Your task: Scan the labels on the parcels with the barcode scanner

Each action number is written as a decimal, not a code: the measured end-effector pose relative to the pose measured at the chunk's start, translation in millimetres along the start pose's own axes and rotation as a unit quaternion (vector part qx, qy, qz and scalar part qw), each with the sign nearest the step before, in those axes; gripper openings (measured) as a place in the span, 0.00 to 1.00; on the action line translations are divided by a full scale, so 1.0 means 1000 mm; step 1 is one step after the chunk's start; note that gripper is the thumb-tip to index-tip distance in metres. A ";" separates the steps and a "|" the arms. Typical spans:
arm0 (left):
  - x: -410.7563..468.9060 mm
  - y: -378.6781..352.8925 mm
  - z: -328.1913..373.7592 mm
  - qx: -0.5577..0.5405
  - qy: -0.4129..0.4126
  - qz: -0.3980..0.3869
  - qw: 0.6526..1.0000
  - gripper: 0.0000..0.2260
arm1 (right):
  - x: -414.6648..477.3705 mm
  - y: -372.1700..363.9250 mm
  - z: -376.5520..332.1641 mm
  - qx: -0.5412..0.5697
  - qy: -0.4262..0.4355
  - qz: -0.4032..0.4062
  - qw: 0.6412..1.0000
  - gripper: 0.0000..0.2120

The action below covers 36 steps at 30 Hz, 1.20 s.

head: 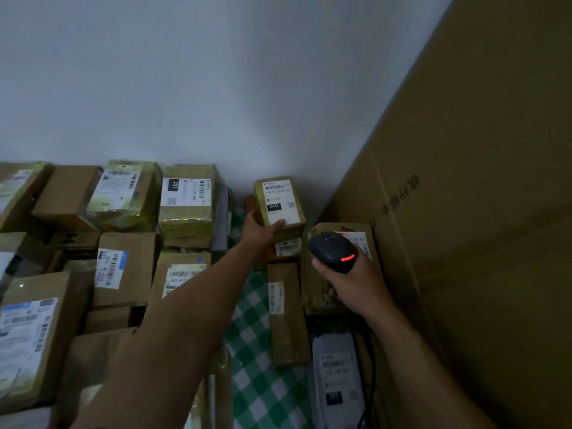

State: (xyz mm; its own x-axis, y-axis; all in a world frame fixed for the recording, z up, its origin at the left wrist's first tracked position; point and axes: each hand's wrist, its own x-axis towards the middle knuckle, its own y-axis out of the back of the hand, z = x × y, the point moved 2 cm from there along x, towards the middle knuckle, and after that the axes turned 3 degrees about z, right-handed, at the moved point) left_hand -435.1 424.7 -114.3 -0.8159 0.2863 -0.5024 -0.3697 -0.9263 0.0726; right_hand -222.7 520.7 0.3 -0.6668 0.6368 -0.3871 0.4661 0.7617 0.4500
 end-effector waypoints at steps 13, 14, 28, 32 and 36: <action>-0.044 0.012 -0.012 -0.076 -0.112 -0.010 0.991 0.46 | -0.002 0.001 0.002 0.003 -0.002 -0.003 1.000 0.35; -0.057 0.016 -0.007 -0.086 -0.120 0.001 0.989 0.46 | -0.006 0.002 0.001 0.007 0.001 -0.002 1.000 0.37; -0.288 0.067 -0.035 -0.085 -0.178 0.016 0.980 0.46 | -0.134 0.012 -0.007 0.126 0.121 0.020 0.984 0.26; -0.325 0.068 -0.051 -0.062 -0.176 0.019 0.982 0.46 | -0.169 0.008 0.006 0.133 0.129 0.001 0.983 0.25; -0.349 0.077 -0.060 -0.107 -0.167 0.012 0.980 0.36 | -0.192 0.009 0.016 0.131 0.126 -0.007 0.983 0.31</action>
State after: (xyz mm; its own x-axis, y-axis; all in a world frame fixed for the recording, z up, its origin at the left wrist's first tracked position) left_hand -152.5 238.6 15.0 -0.9363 0.2956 -0.1898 -0.2769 -0.9535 -0.1192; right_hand -81.4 407.7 66.3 -0.7818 0.6015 -0.1643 0.5678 0.7956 0.2112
